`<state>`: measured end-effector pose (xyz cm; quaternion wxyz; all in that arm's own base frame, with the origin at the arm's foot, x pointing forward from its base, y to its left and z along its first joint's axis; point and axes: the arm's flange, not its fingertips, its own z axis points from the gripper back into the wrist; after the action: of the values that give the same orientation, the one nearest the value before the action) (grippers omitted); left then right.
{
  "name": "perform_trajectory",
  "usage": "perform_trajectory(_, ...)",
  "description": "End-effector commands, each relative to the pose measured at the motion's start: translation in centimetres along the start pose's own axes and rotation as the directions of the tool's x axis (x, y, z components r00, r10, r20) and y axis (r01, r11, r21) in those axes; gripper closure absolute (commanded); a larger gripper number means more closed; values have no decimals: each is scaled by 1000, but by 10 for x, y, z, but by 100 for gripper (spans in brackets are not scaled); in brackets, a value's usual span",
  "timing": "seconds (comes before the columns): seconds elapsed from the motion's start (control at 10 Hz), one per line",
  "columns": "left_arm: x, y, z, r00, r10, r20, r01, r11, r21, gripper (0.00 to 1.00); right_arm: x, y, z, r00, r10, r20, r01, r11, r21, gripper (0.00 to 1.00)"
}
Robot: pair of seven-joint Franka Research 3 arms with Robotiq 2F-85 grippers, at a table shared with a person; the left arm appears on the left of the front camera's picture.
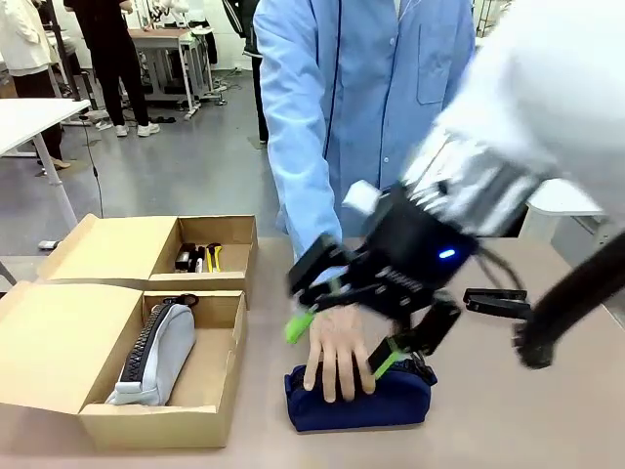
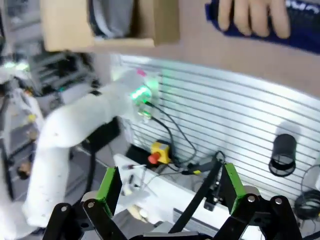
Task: Place items inside the box.
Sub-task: Pick up a Pencil pouch or Stapler and place it inside the Mailer Box closest to the robot.
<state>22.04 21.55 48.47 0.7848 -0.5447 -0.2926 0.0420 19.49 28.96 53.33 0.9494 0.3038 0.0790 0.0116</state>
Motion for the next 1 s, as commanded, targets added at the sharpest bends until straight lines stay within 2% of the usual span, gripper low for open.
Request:
perform_trajectory(0.0, 1, -1, 0, 1000, -18, 13, 19, 1000, -24, 0, -18, -93, 60, 996, 86, 18, -88, 968, 234, 0)
perform_trajectory(0.2, 1, -1, 0, 1000, -18, 13, 19, 1000, -24, 0, -41, -197, 95, 970, 244, 13, -224, 867, 446, 0)
perform_trajectory(0.4, 1, -1, 0, 1000, -18, 13, 19, 1000, -24, 0, -55, -298, 103, 965, 201, 167, -261, 707, 657, 0)
perform_trajectory(0.5, 1, -1, 0, 1000, -18, 13, 19, 1000, -24, 0, -56, -327, 92, 966, 192, 174, -259, 694, 672, 0)
perform_trajectory(0.6, 1, -1, 0, 1000, -18, 13, 19, 1000, -24, 0, -56, -355, 77, 960, 198, 197, -279, 648, 709, 0)
perform_trajectory(0.7, 1, -1, 0, 1000, -18, 13, 19, 1000, -24, 0, -58, -377, 59, 940, 214, 265, -340, 600, 724, 0)
perform_trajectory(0.8, 1, -1, 0, 1000, -18, 13, 19, 1000, -24, 0, -47, -385, 39, 965, 130, 228, -257, 641, 723, 0)
perform_trajectory(0.9, 1, -1, 0, 1000, -18, 13, 19, 1000, -24, 0, -30, -368, 26, 990, -13, 141, -91, 711, 697, 0)
